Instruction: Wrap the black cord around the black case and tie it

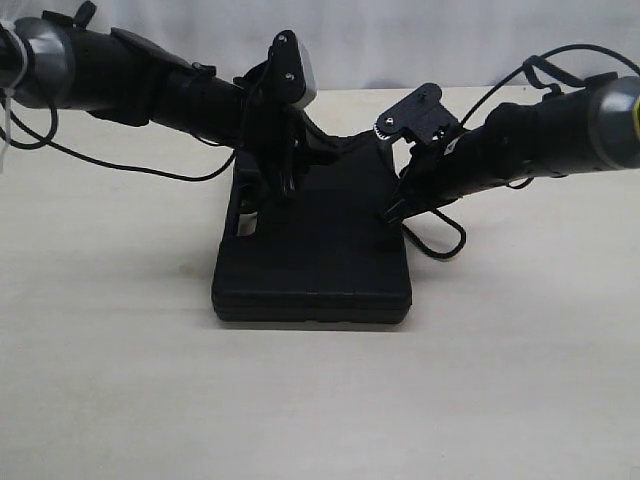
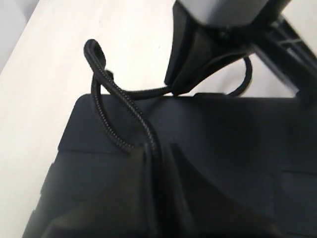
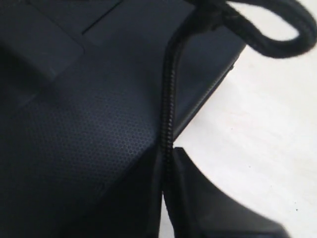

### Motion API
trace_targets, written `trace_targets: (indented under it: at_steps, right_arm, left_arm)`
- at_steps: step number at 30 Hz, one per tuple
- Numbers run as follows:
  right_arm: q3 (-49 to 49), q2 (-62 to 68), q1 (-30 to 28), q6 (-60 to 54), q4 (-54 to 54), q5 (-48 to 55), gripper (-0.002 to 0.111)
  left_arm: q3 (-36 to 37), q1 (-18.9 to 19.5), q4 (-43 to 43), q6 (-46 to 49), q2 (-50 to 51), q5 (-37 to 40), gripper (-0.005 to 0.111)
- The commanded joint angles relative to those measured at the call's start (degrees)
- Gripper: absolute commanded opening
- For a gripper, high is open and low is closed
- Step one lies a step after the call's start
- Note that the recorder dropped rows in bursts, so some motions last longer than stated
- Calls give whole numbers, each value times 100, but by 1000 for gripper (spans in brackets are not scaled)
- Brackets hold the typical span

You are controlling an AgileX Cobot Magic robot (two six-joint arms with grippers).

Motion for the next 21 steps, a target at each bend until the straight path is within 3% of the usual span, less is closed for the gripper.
trace_targets:
  at_steps: [1,6,12,21]
  right_arm:
    - [-26,-67,5,-47,-38,77,4]
    - [-26,-67,5,-47,-38,77,4]
    - [-26,-67,5,-253,-38,402,4]
    - [-26,-92,5,-285,-12,425,4]
  left_arm:
    - [-39,-7,-100,186,-141,337,0]
    - [-39,-7,417,186,-130,64,0]
    - [-29,-7,350,-105,-130,-941,0]
    - [-29,-7,763,-105,-130,-656,0]
